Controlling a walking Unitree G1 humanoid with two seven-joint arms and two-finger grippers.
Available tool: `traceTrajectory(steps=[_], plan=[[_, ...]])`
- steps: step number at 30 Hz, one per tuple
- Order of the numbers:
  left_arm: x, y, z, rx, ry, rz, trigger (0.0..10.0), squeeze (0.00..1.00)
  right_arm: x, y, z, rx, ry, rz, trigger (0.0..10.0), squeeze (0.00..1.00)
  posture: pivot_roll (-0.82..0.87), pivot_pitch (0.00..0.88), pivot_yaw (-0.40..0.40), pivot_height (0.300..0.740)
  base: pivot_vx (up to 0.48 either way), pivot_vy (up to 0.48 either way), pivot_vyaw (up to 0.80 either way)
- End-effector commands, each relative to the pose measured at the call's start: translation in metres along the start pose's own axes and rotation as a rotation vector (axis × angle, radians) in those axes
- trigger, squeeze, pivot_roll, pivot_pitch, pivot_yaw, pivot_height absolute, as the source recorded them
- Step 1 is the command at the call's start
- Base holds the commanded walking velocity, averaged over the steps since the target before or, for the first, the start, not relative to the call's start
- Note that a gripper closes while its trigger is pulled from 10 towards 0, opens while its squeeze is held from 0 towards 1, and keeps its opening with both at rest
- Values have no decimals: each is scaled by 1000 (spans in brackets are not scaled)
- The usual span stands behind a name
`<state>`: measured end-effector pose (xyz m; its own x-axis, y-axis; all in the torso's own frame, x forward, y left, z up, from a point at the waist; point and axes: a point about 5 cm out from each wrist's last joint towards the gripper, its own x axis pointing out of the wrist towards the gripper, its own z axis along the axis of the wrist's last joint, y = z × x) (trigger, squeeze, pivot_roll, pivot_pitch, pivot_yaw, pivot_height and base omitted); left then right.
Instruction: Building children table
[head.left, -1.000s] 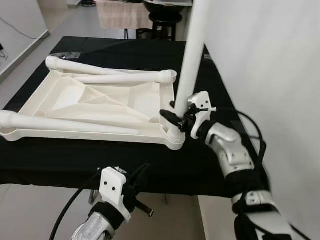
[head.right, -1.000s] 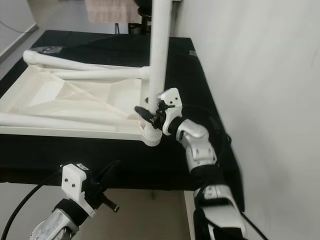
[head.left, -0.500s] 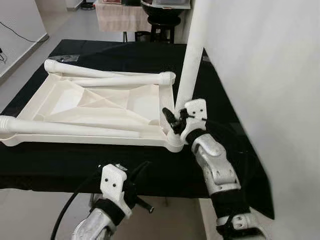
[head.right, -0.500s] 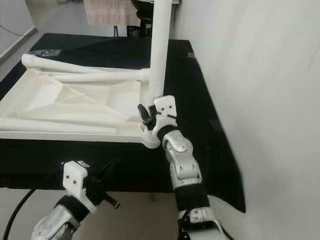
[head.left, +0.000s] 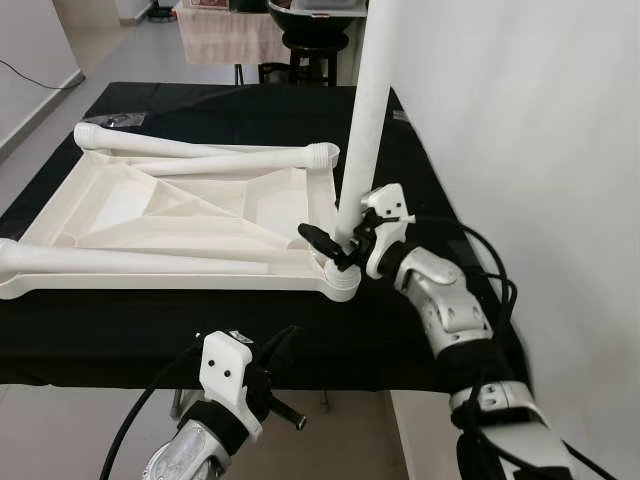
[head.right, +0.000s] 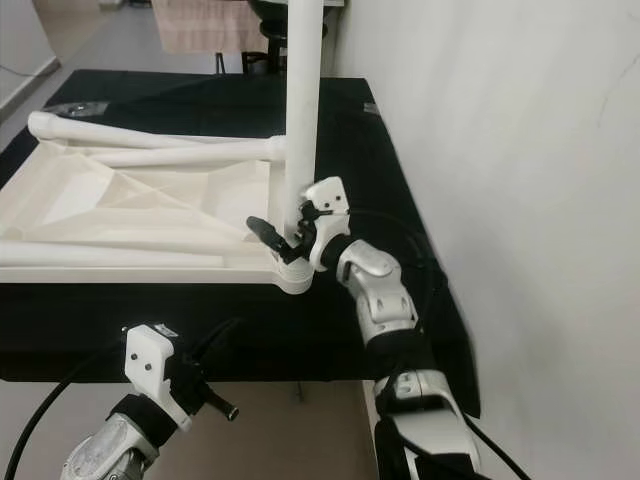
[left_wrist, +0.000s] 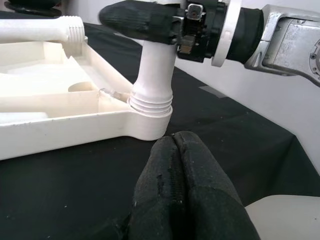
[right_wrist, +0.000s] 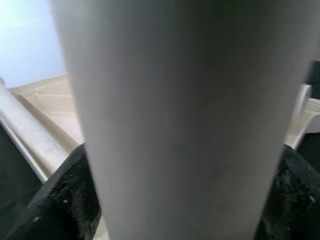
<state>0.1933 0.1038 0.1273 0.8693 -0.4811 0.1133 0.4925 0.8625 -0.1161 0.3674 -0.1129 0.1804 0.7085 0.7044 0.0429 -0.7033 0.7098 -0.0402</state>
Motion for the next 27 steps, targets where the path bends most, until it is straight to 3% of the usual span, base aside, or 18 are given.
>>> traceTrajectory(steps=[1,7,8,9,10,21,25,27], plan=[[-2,-2,-2,-7,11,-1,10000,0,3,2,0,2,-1,79,10000,0,110,85,-83,740,0,0,0],[-4,-4,-1,-9,14,-4,10000,0,2,-3,0,13,18,165,10000,0,120,94,-83,740,0,0,0],[-4,-4,-1,-9,15,-5,10000,0,1,-6,1,22,29,196,9647,0,123,98,-84,740,0,0,0],[-5,-5,-1,-10,16,-6,10000,0,-1,-10,1,19,47,220,2275,0,130,101,-87,740,0,0,0],[-6,-5,-1,-11,17,-6,10000,0,-2,-13,1,17,58,234,0,0,130,101,-87,740,0,0,0],[-8,-6,0,-13,21,-8,10000,0,-11,-28,4,6,123,277,0,0,138,111,-86,740,0,0,0],[-9,-7,0,-14,22,-8,10000,0,-16,-32,0,13,139,266,0,0,136,112,-88,740,0,0,0],[-9,-7,0,-14,22,-8,10000,0,-19,-28,-13,-7,168,237,0,0,132,111,-98,740,0,0,0]])
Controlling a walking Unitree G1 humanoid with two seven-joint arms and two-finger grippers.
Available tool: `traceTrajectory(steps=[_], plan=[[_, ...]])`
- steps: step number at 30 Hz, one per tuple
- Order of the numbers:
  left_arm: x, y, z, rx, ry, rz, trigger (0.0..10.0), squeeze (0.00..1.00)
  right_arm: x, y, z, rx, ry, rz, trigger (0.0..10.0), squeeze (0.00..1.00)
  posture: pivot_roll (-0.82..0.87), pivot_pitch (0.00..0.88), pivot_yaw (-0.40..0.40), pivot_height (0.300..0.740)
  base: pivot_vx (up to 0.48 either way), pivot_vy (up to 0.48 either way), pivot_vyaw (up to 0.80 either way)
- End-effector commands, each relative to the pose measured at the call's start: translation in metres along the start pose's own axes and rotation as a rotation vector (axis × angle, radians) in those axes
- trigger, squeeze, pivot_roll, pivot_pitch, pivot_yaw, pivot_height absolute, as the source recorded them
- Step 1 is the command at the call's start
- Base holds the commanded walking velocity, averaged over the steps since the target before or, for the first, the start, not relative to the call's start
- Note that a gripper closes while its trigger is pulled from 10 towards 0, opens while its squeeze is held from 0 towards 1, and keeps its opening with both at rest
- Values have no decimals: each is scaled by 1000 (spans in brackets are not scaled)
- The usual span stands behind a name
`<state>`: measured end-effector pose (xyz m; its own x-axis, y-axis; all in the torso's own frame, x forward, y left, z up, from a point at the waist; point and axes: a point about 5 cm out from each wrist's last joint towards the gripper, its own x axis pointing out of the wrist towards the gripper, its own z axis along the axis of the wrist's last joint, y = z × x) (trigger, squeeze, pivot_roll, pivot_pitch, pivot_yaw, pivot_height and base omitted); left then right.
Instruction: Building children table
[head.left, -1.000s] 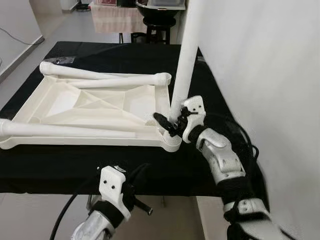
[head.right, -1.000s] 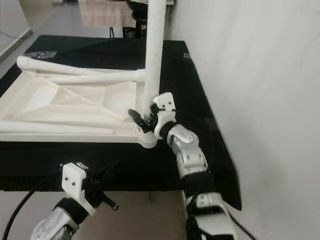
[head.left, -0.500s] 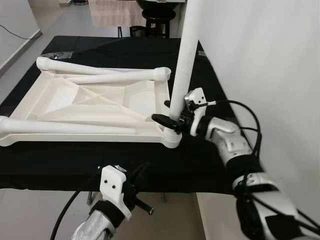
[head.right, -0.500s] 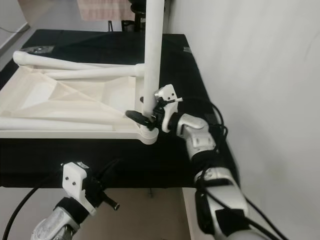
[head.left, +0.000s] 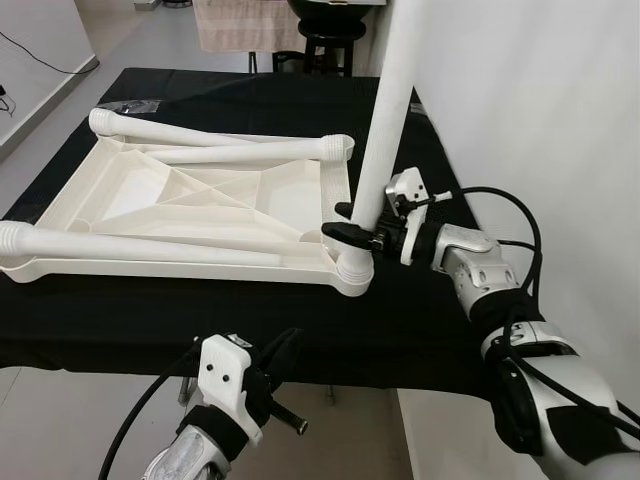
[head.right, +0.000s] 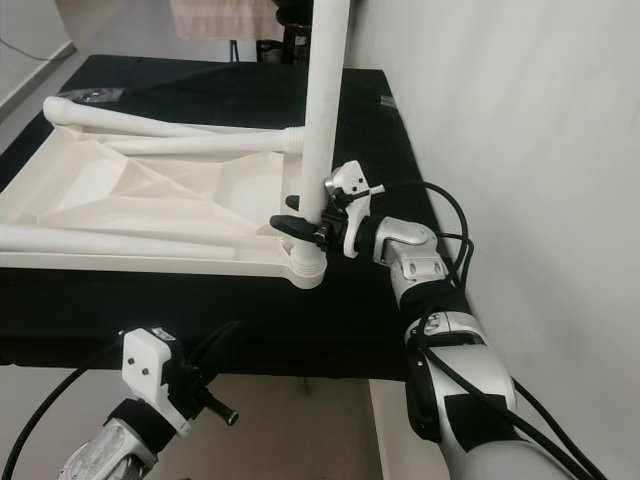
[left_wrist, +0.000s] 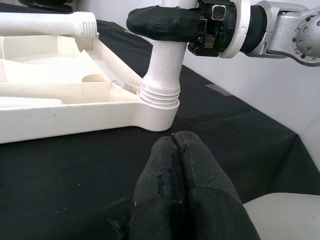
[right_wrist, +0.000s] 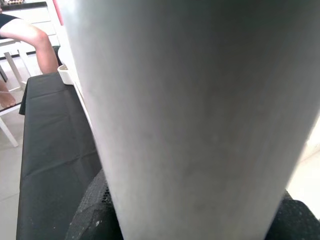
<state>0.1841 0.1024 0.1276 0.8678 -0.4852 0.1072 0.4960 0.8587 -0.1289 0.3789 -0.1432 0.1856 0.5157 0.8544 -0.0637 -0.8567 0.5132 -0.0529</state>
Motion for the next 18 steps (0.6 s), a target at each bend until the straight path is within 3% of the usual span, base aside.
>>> traceTrajectory(steps=[1,2,3,4,5,6,8,15,18], plan=[[-2,-1,-1,-1,15,-4,10000,0,-4,3,-18,18,72,-12,0,0,132,111,-98,740,0,0,0],[-2,-1,-1,-1,15,-3,10000,0,1,10,-35,1,133,-112,0,0,127,112,-103,740,0,0,0],[-2,-1,-1,-1,15,-3,10000,0,1,10,-35,1,133,-112,0,0,127,112,-103,740,0,0,0],[-3,0,0,0,15,-2,10000,0,9,23,-54,54,146,-422,0,0,125,127,-105,740,0,0,0],[-3,0,1,0,14,-1,10000,0,7,33,-64,100,165,-672,0,0,125,127,-105,740,0,0,0],[-3,2,1,3,15,0,10000,0,4,49,-61,51,154,-750,0,0,118,132,-83,740,0,0,0],[-4,4,0,6,18,1,10000,0,8,67,-52,-5,120,-702,0,0,99,112,-71,740,0,0,0],[1,7,0,9,16,0,10000,0,14,58,-57,26,132,-670,0,0,103,96,-81,740,0,0,0],[3,8,0,10,11,6,10000,0,17,65,-53,37,141,-677,0,0,106,90,-81,740,0,0,0]])
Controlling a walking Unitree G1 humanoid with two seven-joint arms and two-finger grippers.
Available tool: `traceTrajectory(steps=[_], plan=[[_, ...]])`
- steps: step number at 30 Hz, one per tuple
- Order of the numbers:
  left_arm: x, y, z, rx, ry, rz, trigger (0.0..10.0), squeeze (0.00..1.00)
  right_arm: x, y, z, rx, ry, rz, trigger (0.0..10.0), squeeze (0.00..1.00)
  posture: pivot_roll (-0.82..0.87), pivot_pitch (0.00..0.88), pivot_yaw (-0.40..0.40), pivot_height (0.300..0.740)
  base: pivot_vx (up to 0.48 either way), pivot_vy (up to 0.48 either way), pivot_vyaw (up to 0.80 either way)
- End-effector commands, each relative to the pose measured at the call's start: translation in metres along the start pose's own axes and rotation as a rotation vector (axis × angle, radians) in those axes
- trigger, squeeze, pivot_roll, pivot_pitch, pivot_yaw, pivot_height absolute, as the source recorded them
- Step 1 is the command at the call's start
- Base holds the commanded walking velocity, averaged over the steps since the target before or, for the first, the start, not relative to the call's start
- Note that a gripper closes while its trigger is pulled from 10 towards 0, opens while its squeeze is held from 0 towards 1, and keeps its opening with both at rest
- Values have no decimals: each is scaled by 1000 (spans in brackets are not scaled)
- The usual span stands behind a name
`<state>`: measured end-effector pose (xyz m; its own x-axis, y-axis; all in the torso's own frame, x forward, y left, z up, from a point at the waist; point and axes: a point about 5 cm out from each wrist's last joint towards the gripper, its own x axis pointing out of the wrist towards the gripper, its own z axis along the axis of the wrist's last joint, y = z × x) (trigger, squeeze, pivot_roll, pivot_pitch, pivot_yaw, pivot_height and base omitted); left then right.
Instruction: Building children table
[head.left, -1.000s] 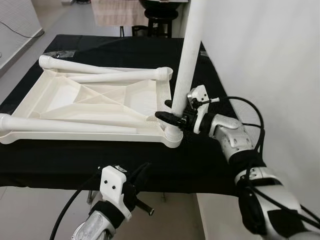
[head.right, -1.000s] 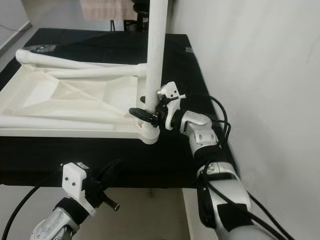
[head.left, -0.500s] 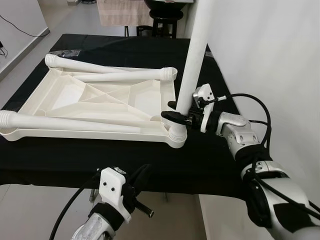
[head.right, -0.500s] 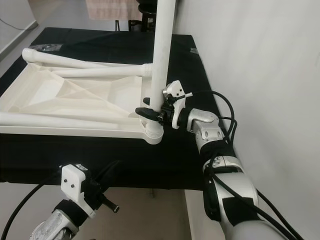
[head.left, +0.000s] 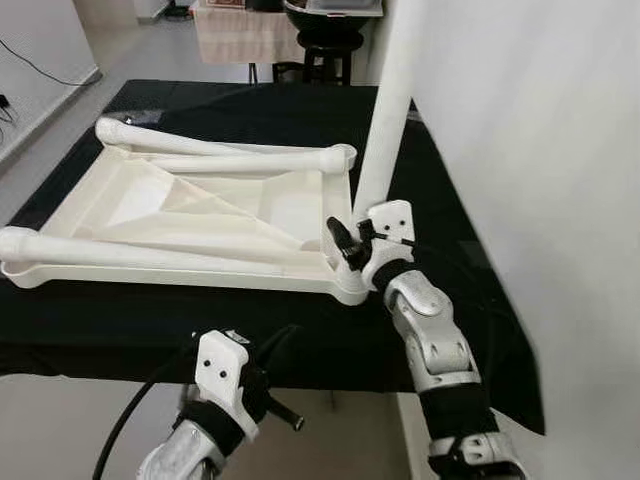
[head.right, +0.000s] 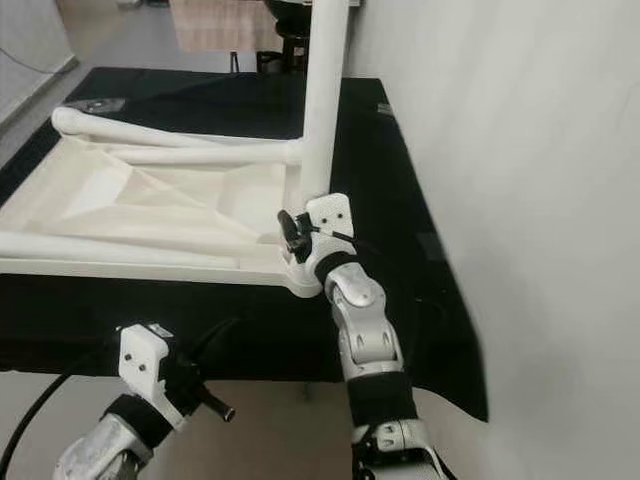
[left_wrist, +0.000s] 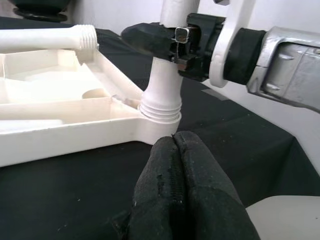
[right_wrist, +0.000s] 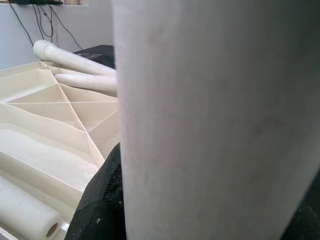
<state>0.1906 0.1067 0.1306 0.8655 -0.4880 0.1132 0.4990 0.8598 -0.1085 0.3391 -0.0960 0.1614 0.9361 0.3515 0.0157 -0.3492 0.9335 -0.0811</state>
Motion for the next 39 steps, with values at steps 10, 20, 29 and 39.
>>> traceTrajectory(steps=[10,20,29,39], plan=[[1,0,-5,-11,18,6,10000,0,-2,10,5,90,-5,324,10000,1000,102,83,-80,740,0,0,0],[3,-2,-6,-14,14,7,10000,0,5,-26,16,33,-11,726,10000,0,107,71,-91,740,0,0,0],[3,-2,-8,-16,19,8,10000,0,15,-48,18,94,21,732,0,0,110,70,-90,740,0,0,0],[1,-1,-10,-20,24,8,10000,0,8,-59,7,70,19,702,0,0,103,78,-79,740,0,0,0]])
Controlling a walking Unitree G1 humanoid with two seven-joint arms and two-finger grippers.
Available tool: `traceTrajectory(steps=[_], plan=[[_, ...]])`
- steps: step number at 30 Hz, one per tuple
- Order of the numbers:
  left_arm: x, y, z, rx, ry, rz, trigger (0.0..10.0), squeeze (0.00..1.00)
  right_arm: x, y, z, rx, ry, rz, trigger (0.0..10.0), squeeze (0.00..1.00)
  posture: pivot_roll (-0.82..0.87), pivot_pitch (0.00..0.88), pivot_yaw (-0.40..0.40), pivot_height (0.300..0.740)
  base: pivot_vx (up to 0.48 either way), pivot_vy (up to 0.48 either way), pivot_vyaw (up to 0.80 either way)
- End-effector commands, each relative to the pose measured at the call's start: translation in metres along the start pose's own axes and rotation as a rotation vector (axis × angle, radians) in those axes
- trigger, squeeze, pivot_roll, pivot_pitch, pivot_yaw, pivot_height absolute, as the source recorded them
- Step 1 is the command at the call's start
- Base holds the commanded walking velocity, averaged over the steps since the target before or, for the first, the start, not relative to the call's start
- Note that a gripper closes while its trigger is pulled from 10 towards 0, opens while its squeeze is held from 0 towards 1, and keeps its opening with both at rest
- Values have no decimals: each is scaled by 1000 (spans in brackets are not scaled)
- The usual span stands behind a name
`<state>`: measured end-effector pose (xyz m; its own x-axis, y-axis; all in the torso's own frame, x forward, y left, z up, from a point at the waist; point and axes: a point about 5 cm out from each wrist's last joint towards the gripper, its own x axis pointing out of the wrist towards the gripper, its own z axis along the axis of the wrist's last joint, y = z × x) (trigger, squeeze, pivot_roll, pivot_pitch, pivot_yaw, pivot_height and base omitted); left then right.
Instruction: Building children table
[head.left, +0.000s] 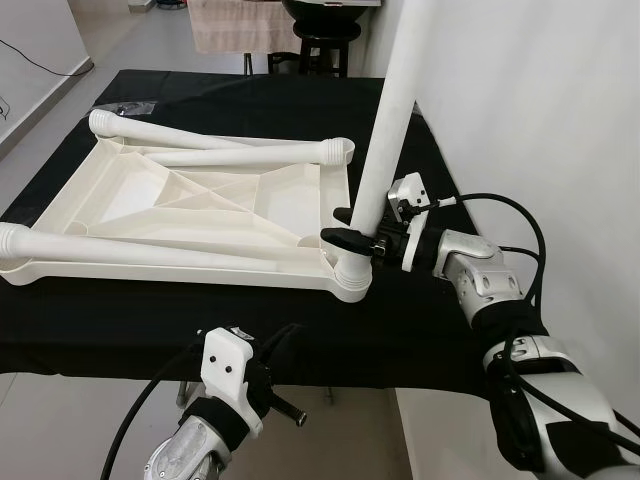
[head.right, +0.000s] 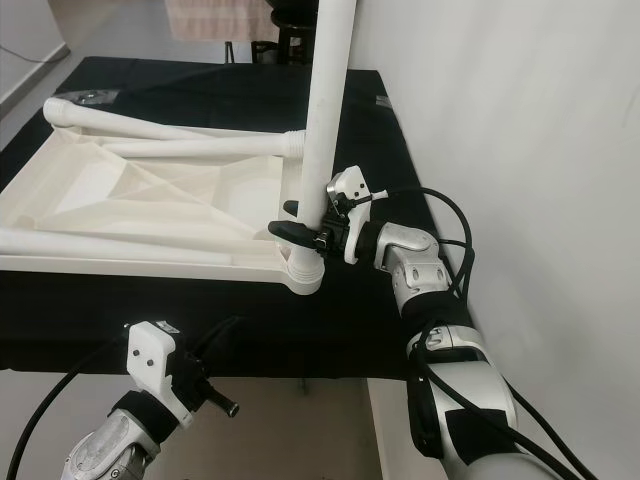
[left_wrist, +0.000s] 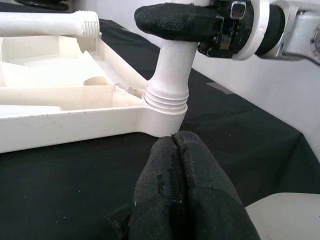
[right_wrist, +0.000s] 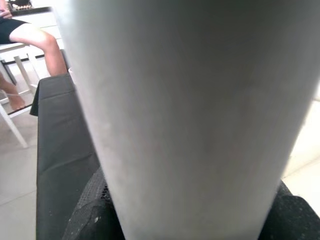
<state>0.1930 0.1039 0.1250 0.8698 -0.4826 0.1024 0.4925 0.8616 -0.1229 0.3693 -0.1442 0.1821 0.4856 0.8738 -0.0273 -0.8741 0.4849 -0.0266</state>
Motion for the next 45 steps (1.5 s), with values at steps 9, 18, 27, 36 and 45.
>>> traceTrajectory(steps=[9,18,27,36,45], plan=[[-5,1,-5,-8,19,-1,10000,0,-9,28,-51,92,100,-745,0,0,89,82,-89,740,0,0,0],[-3,3,-5,-6,15,0,10000,0,8,43,-58,84,122,-728,0,0,81,70,-81,740,0,0,0],[0,4,-4,-5,7,2,10000,0,20,53,-47,280,48,-553,10000,1000,75,59,-67,740,0,0,0],[1,3,-2,-4,4,0,10000,0,14,29,-6,149,-54,-236,10000,0,83,63,-73,740,0,0,0],[1,2,-2,-4,4,-1,10000,0,5,19,-1,129,-39,105,10000,0,99,63,-76,740,0,0,0]])
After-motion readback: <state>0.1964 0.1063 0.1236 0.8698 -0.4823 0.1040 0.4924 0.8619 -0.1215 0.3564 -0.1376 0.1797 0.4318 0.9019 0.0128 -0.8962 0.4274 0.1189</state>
